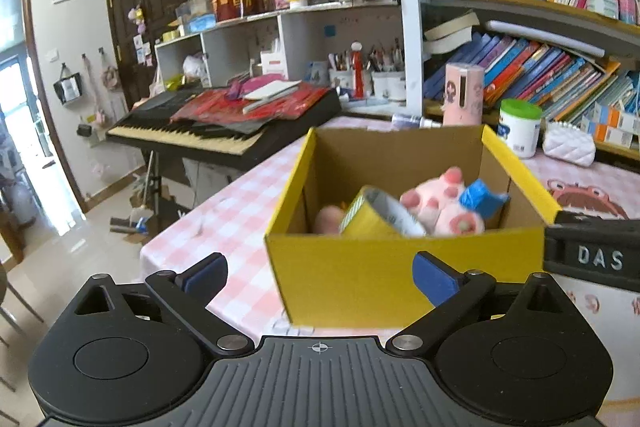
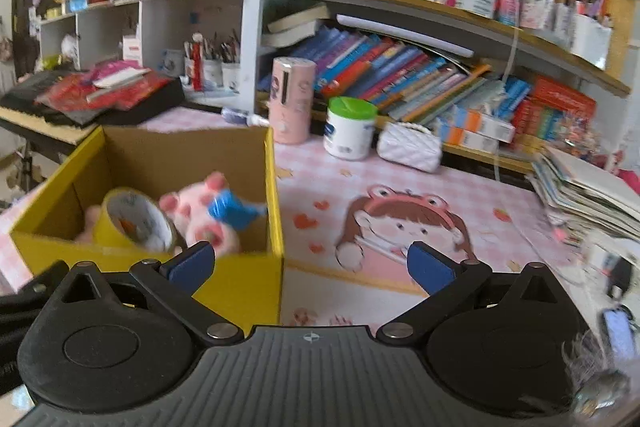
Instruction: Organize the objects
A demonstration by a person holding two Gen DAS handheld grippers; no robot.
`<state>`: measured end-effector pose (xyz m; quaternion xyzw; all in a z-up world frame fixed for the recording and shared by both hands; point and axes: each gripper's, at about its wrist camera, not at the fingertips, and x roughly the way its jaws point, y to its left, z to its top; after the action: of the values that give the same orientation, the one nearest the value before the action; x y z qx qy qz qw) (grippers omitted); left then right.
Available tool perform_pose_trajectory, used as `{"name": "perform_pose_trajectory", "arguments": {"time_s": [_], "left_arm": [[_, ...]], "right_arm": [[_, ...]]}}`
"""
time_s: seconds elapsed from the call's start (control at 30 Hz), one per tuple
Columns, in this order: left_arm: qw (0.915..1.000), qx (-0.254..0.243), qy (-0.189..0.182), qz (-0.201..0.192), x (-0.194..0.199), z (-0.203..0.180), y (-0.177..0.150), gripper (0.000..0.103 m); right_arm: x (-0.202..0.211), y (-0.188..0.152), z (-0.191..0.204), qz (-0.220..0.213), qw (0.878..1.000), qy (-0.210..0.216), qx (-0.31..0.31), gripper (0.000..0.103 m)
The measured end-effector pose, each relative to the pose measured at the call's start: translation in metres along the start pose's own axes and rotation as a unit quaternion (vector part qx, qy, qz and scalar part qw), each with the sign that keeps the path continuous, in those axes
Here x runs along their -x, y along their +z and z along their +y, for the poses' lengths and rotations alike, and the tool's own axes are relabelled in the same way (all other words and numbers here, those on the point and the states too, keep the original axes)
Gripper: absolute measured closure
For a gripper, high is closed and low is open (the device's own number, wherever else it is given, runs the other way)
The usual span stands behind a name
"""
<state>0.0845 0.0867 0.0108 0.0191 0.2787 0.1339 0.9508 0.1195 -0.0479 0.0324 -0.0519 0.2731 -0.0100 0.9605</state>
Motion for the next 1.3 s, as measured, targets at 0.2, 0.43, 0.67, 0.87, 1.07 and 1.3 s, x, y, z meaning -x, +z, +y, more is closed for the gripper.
{"name": "perform_pose_trajectory", "arguments": {"time_s": [0.2, 0.43, 0.67, 0.87, 1.07, 1.3], "left_arm": [[0.9998, -0.013, -0.011, 0.011, 0.017, 0.005, -0.019, 0.002], [0.9989, -0.031, -0.03, 0.02, 0.033, 0.009, -0.035, 0.002], [0.9971, -0.05, -0.052, 0.026, 0.045, 0.006, -0.047, 0.002], [0.9951, -0.077, -0.06, 0.018, 0.053, -0.008, -0.052, 0.002], [0.9928, -0.094, -0.073, 0.013, 0.056, -0.022, -0.053, 0.002], [0.9918, -0.093, -0.086, 0.018, 0.053, -0.038, -0.049, 0.002]], "right_arm": [[0.027, -0.027, 0.002, 0.021, 0.999, -0.024, -0.005, 0.0], [0.051, -0.05, 0.0, 0.036, 0.998, -0.052, -0.021, 0.0], [0.072, -0.071, -0.005, 0.05, 0.995, -0.077, -0.037, 0.0], [0.082, -0.081, -0.016, 0.059, 0.991, -0.106, -0.059, 0.0], [0.086, -0.086, -0.029, 0.065, 0.986, -0.132, -0.075, 0.0], [0.085, -0.089, -0.041, 0.07, 0.983, -0.149, -0.075, 0.0]]}}
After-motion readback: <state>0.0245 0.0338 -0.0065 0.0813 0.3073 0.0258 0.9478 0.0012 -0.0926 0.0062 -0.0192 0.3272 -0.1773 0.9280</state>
